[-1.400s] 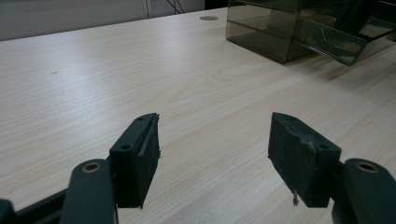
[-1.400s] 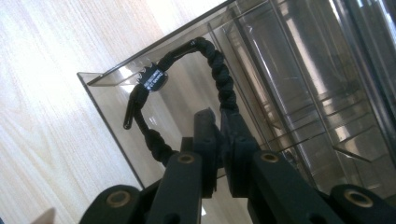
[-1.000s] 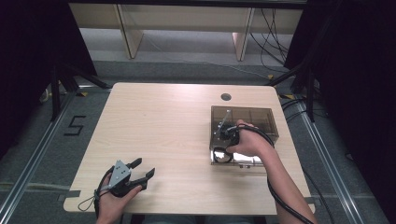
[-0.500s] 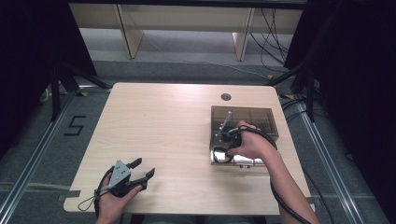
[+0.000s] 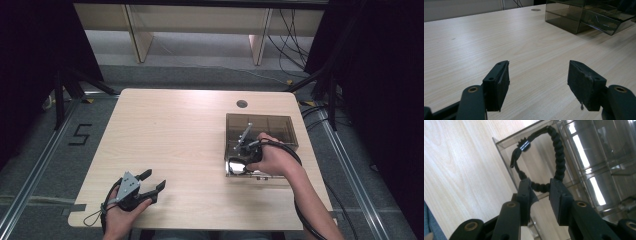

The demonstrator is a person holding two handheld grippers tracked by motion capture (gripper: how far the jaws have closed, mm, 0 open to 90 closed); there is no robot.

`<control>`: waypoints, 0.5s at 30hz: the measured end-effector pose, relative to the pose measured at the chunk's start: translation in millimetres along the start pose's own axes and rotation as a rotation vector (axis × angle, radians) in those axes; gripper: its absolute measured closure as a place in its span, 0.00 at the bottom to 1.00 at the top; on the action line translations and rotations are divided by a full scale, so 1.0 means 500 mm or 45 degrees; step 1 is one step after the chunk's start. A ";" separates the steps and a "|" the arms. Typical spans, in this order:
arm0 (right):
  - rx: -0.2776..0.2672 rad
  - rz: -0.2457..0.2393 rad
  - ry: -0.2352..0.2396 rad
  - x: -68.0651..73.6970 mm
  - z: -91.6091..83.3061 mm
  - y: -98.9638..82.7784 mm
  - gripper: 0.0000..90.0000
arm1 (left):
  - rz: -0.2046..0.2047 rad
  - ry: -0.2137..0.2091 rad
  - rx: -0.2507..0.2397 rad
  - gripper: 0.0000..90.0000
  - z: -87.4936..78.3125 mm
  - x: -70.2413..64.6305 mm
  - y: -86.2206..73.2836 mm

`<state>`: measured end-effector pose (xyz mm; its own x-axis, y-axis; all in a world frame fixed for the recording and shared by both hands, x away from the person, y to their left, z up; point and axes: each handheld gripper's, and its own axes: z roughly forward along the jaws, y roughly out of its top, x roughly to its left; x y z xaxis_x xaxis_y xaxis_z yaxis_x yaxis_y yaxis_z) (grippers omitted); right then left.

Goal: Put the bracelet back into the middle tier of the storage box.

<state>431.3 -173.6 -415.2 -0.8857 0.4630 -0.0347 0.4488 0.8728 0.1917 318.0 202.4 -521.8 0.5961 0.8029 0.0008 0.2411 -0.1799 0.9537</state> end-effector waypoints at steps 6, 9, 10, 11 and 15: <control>0.003 0.015 -0.008 0.015 -0.010 -0.021 0.78 | 0.000 0.000 -0.001 0.37 0.000 0.000 0.000; -0.013 0.000 -0.003 0.019 -0.014 -0.037 0.77 | 0.001 0.000 -0.001 0.37 0.000 0.000 0.000; -0.025 0.009 -0.007 0.021 -0.015 -0.043 0.77 | 0.002 0.000 -0.001 0.37 0.000 0.000 0.000; -0.029 0.018 -0.007 0.023 -0.015 -0.049 0.76 | 0.000 0.001 -0.001 0.37 0.000 0.000 0.000; -0.021 0.009 -0.006 0.032 -0.017 -0.072 0.75 | 0.018 -0.012 -0.019 0.37 0.004 0.002 0.000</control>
<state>400.0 -199.2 -414.6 -0.8818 0.4700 -0.0381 0.4531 0.8668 0.2081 320.0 202.2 -522.2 0.6066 0.7949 0.0117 0.2213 -0.1829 0.9579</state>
